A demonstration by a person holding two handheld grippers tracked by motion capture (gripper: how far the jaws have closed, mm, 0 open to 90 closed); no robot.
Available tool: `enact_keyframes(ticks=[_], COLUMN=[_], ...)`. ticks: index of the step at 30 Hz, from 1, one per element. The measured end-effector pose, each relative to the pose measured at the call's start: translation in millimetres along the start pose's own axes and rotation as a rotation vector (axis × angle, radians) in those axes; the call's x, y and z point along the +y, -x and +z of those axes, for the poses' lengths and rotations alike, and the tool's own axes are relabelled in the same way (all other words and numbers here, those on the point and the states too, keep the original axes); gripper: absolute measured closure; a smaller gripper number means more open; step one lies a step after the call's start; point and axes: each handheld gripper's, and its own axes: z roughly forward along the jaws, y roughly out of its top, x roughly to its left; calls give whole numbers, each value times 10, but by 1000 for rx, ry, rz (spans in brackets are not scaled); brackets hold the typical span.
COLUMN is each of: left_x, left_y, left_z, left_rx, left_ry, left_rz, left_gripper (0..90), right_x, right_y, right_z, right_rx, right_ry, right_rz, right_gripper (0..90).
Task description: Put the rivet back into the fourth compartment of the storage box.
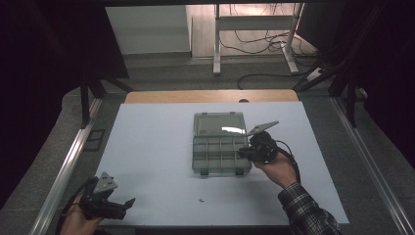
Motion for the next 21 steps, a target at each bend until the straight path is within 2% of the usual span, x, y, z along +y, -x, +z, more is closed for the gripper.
enact_keyframes(ticks=[7,11,16,21], left_x=[0,0,-1,-1], left_y=[-14,-20,-26,-47], left_z=[-19,-39,-49,-95], left_rx=[-6,-8,-8,-23], left_ry=[20,45,56,117], left_rz=[-13,-25,-21,-49], left_gripper=[0,0,0,0], right_x=[48,92,155,236], right_y=[96,142,208,294], right_z=[-2,28,73,116], right_rx=[-10,-13,-13,-6], right_ry=[29,22,4,-30], right_rz=[19,18,16,15], right_gripper=[802,802,802,802])
